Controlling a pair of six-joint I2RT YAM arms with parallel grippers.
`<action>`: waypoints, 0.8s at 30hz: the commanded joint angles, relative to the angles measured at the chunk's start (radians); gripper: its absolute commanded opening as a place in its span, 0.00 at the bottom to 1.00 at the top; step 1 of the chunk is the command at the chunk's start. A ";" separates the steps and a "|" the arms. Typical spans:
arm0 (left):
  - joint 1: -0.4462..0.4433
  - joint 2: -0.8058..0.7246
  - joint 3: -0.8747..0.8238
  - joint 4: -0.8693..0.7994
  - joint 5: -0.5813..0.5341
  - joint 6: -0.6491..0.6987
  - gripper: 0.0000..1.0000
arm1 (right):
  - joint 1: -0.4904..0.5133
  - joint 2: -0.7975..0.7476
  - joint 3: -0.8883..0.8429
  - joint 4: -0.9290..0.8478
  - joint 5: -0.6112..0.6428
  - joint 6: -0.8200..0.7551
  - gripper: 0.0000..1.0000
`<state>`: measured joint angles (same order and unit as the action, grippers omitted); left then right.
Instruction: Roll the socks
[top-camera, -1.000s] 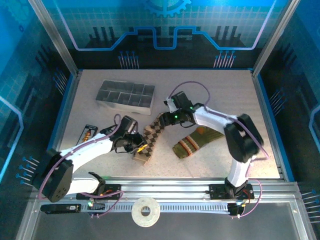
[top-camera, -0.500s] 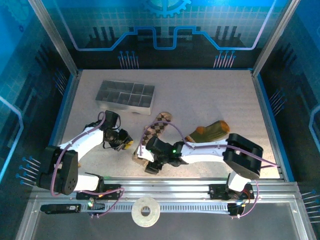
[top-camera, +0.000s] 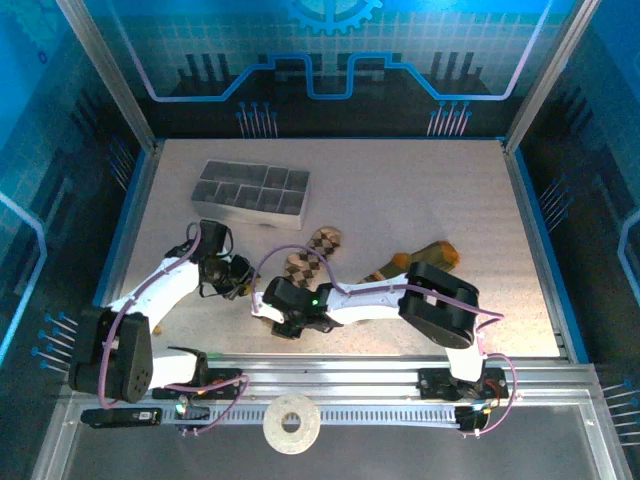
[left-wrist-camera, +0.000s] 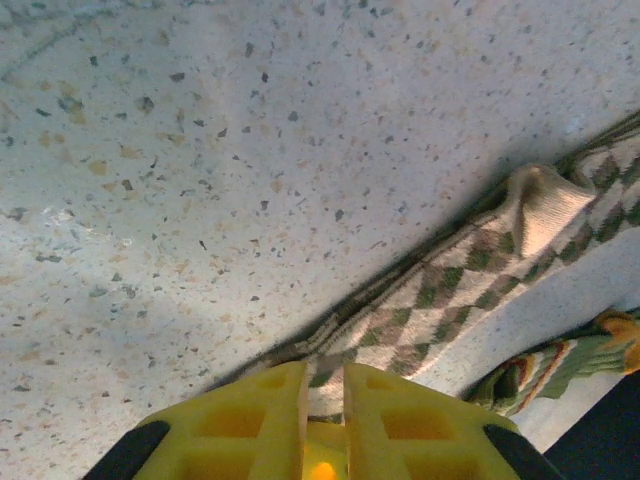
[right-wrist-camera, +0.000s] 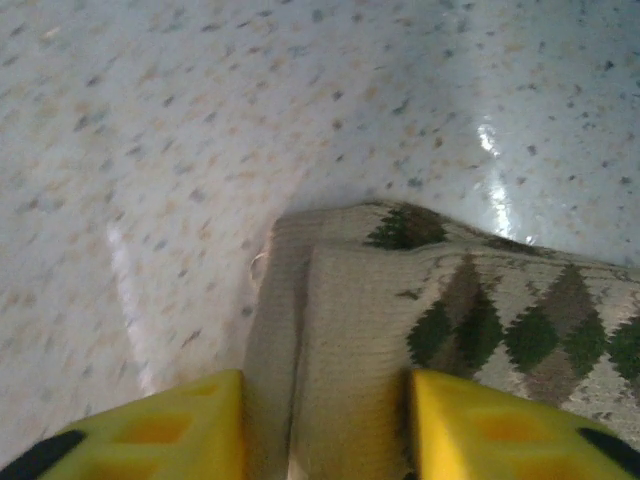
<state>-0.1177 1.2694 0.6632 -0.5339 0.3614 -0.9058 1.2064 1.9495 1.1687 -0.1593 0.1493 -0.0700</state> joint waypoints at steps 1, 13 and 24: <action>0.016 -0.048 0.002 -0.060 0.017 0.024 0.18 | -0.012 0.056 0.029 -0.062 0.042 0.027 0.32; 0.021 -0.112 0.010 -0.107 0.044 0.011 0.19 | -0.127 -0.039 0.005 -0.106 -0.348 0.156 0.06; 0.011 -0.153 -0.035 -0.085 0.130 -0.066 0.19 | -0.307 0.047 0.014 -0.096 -0.699 0.335 0.03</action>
<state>-0.1066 1.1427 0.6563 -0.5987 0.4278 -0.9268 0.9268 1.9503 1.1847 -0.2420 -0.4023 0.1879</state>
